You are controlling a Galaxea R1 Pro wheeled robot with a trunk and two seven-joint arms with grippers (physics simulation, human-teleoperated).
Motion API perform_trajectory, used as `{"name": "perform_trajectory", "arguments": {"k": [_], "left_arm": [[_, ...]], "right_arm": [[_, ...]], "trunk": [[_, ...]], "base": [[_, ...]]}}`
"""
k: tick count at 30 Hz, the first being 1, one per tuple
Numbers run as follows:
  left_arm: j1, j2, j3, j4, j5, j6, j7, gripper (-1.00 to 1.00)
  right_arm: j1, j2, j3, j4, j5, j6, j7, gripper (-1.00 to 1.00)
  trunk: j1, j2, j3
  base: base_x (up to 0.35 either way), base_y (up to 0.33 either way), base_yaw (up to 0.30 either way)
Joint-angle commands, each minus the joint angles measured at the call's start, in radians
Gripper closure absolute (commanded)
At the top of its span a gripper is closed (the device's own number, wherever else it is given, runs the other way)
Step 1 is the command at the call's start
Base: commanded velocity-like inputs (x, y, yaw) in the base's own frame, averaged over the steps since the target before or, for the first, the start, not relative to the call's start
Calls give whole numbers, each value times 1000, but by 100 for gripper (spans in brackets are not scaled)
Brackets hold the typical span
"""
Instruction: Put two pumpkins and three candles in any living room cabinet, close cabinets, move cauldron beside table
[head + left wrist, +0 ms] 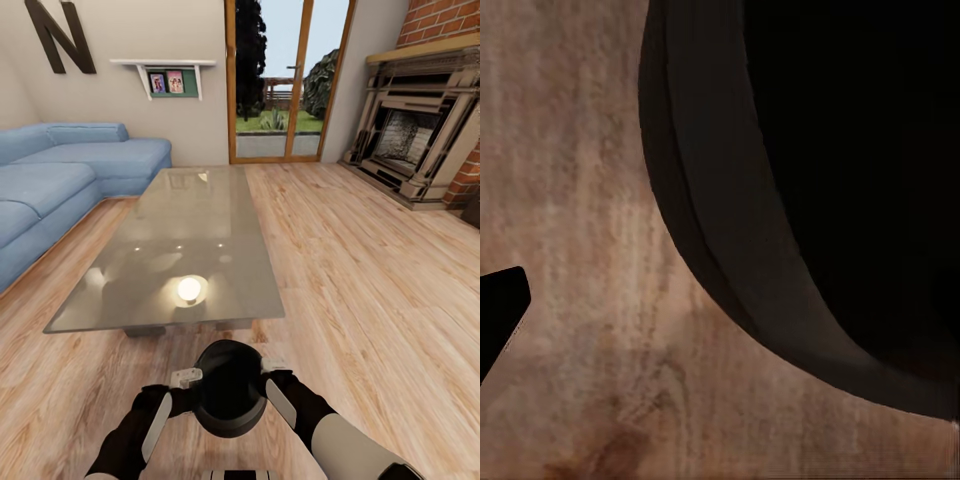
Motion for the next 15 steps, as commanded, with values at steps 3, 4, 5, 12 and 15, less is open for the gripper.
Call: {"name": "perform_trajectory", "arguments": {"k": [3, 4, 5, 12, 15], "left_arm": [[0, 2, 23, -39, 0, 45, 0, -100], [0, 2, 42, -46, 0, 57, 0, -100], [0, 2, 62, -52, 0, 65, 0, -100], [0, 4, 98, -87, -2, 133, 0, -100], [0, 4, 99, -94, -2, 157, 0, -100]], "right_arm": [[0, 0, 0, 0, 0, 2, 0, -100], [0, 0, 0, 0, 0, 4, 0, -100], [0, 0, 0, -1, 0, 6, 0, -100], [-1, 0, -15, -6, 0, 14, 0, -100], [-1, 0, -25, -9, -2, 25, 0, -100]], "trunk": [[-1, 1, 12], [-2, 1, 16], [-2, 1, 19], [-5, 3, 47], [-7, 4, 58]], "base": [[0, 0, 0], [-11, 0, 0], [-88, 0, 0], [-64, 0, 0], [-108, 0, 0]]}}
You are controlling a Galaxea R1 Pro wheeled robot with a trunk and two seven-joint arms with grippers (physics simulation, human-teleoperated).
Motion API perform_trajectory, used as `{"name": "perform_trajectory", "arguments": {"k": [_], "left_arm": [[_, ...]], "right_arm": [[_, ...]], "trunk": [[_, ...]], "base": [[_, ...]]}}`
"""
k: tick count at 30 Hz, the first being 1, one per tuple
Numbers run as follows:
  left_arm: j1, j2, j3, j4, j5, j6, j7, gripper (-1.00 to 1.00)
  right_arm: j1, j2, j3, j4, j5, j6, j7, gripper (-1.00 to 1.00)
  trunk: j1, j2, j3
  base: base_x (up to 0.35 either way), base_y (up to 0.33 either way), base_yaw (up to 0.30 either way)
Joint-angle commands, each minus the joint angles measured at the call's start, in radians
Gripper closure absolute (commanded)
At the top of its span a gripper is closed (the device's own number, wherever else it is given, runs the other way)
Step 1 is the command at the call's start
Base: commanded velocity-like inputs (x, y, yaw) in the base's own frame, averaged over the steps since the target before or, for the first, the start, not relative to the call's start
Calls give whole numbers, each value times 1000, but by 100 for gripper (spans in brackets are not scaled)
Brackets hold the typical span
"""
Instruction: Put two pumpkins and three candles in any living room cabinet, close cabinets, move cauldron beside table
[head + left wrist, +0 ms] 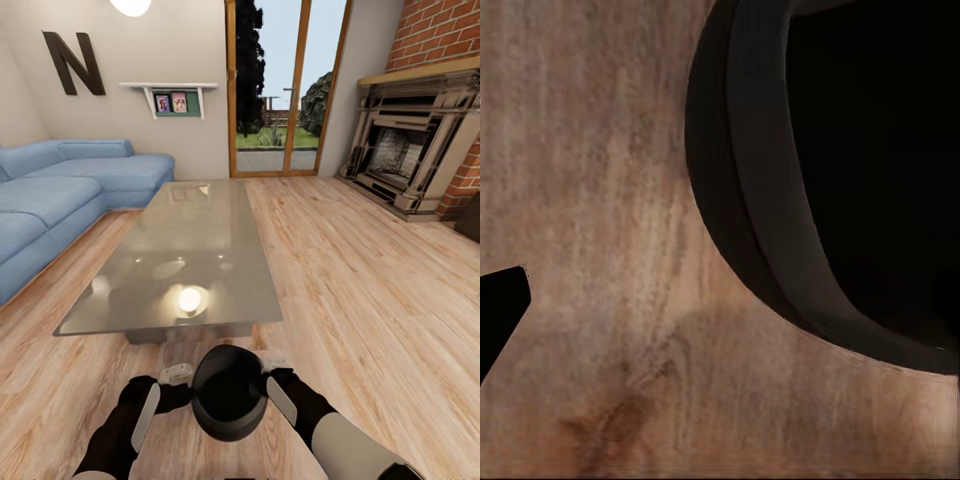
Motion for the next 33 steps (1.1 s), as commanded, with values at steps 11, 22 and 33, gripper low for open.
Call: {"name": "perform_trajectory", "arguments": {"k": [11, 22, 33], "left_arm": [[0, 3, 6, -39, 0, 93, 0, -100], [0, 7, 10, -84, -1, 134, 0, -100], [0, 21, 25, -86, -2, 136, 0, -100]], "right_arm": [[0, 0, -138, -53, -1, 164, 2, -100], [0, 0, -164, -54, 0, 177, 3, -100], [0, 0, -161, -57, 1, 165, -1, -100]], "trunk": [[-5, 3, 43], [-46, 78, 77], [-88, 155, 112]], "base": [[-125, 0, 0], [-63, 0, 0], [-196, 0, 0]]}}
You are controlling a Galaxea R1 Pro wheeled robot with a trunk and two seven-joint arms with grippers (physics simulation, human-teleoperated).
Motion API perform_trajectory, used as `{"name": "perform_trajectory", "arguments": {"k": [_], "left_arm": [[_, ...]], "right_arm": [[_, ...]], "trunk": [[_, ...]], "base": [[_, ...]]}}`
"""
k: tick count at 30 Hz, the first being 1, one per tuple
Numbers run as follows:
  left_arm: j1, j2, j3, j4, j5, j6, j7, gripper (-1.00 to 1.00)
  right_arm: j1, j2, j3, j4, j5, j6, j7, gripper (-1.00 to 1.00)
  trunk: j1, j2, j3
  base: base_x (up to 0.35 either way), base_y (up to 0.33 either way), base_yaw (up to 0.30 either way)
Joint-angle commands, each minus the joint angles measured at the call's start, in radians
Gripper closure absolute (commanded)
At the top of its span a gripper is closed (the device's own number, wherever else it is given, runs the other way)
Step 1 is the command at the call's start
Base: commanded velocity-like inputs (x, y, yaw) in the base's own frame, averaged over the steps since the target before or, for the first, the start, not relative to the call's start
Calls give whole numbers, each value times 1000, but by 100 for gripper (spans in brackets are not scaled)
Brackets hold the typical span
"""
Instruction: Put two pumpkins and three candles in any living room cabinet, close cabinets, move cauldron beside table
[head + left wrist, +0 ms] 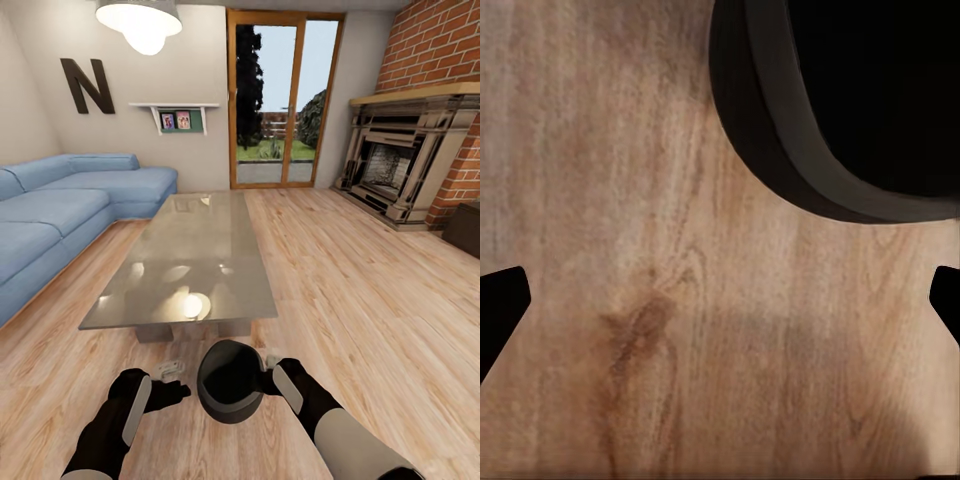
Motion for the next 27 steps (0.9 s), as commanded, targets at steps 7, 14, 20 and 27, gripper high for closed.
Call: {"name": "perform_trajectory", "arguments": {"k": [7, 14, 20, 27], "left_arm": [[0, 0, 0, 0, 0, 0, 0, -100], [0, 1, 0, -1, 0, 0, 0, -100], [0, 1, 0, -1, 0, -1, 1, -100], [0, 2, 0, -1, 0, -1, 2, -100]], "right_arm": [[0, 0, 1, 0, 0, 0, 0, -100], [0, 0, 4, 0, 0, -1, -2, -100], [1, 0, 8, 0, 11, -3, -2, -100], [1, 0, 10, 0, 13, -3, -2, -100]], "trunk": [[-27, 49, 22], [-54, 98, 44], [-77, 140, 63], [-104, 189, 85]], "base": [[-10, 0, 0], [-136, 0, 0], [-119, 0, 0], [-11, 0, 0]]}}
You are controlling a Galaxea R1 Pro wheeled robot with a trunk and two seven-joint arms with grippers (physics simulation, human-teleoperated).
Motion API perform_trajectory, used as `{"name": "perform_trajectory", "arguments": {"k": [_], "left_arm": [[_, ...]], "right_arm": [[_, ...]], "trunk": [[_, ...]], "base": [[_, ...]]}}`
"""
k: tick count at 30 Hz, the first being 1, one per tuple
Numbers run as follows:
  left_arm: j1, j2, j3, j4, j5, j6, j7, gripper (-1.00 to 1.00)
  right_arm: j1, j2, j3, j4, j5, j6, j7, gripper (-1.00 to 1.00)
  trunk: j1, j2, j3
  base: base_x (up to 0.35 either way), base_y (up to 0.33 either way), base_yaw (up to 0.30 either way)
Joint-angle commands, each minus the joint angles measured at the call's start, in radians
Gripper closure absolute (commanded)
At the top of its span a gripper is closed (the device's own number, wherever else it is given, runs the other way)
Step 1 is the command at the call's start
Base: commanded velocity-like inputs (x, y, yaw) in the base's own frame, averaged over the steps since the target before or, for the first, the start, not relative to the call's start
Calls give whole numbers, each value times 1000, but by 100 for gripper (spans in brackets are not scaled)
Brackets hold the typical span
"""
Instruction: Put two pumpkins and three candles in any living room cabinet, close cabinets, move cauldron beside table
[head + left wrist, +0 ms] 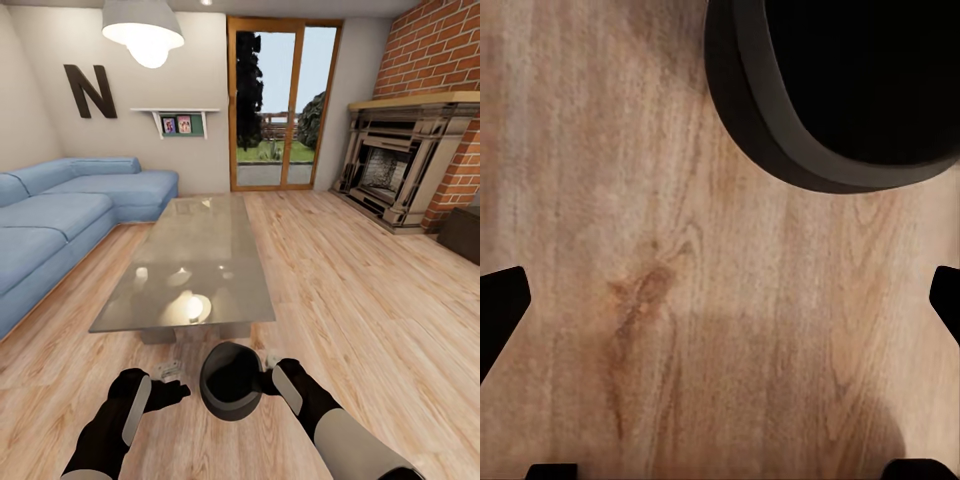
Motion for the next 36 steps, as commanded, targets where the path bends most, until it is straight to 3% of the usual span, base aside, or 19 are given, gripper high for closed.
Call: {"name": "perform_trajectory", "arguments": {"k": [1, 15, 21, 27, 30, 36], "left_arm": [[0, 0, 0, 0, 0, 0, 0, -100], [-1, 4, 0, -1, 0, 1, 0, -100], [-1, 27, -1, -5, -4, 3, 0, -100], [-1, 36, -1, 3, -7, 2, 1, -100], [0, 53, -2, 8, -6, 2, 1, -100], [8, 67, -3, 16, -6, 2, 2, -100]], "right_arm": [[0, 0, 0, 0, 0, 0, 0, -100], [0, 0, 0, -9, 1, 1, -2, -100], [11, 0, 1, -80, -2, 7, -5, -100], [15, 0, -2, -92, -10, 13, -5, -100], [16, 0, -3, -95, -12, 21, -6, -100], [72, 0, -1, -96, -6, 20, -6, -100]], "trunk": [[-4, 7, 3], [-58, 105, 47], [-81, 147, 66], [-104, 189, 85], [-115, 210, 94], [-138, 252, 113]], "base": [[-2, 0, 0], [0, 0, 0], [0, 0, 0], [-49, 0, 0], [-250, 0, 0], [-311, 0, 0]]}}
